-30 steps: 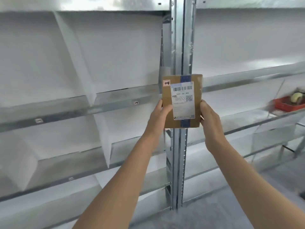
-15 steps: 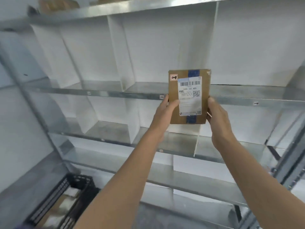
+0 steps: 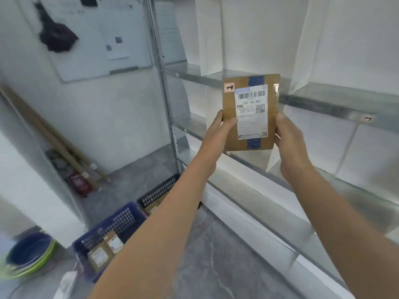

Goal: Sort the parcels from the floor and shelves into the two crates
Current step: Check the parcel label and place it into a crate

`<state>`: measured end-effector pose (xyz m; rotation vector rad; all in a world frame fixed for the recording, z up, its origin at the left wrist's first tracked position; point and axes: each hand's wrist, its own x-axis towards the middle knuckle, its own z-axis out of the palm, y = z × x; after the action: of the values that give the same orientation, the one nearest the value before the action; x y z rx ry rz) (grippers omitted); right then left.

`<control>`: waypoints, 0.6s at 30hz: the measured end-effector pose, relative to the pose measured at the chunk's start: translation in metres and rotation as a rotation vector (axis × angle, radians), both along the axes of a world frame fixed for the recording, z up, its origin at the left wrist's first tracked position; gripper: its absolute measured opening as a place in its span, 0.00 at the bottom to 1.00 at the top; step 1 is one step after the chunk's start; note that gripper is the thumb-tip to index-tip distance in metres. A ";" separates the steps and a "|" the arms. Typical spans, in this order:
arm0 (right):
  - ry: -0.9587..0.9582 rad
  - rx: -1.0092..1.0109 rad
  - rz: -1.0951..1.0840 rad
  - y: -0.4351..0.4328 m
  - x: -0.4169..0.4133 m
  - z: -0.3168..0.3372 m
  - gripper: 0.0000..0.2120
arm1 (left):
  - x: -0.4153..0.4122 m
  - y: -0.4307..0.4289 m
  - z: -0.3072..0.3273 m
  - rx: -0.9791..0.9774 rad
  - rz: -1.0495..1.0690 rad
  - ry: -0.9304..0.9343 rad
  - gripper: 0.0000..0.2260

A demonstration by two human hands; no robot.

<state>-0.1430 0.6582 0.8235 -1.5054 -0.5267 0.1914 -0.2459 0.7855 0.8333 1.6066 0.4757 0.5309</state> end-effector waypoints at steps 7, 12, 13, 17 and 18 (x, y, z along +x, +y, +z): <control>0.028 -0.055 0.263 0.103 0.001 -0.026 0.21 | -0.036 0.068 -0.025 -0.038 0.242 -0.017 0.22; 0.052 -0.063 0.443 0.159 0.005 -0.047 0.18 | -0.049 0.100 -0.036 -0.076 0.447 -0.003 0.20; 0.070 -0.062 0.479 0.167 0.004 -0.050 0.18 | -0.052 0.106 -0.040 -0.087 0.486 0.010 0.20; 0.105 -0.091 0.615 0.197 -0.003 -0.067 0.16 | -0.070 0.118 -0.052 -0.101 0.586 0.053 0.15; 0.116 -0.104 0.643 0.203 -0.006 -0.071 0.16 | -0.074 0.121 -0.054 -0.122 0.605 0.054 0.16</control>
<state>-0.1487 0.8612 0.7523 -1.3722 -0.9054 0.8105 -0.3199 0.9068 0.7790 1.3496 1.0278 0.8900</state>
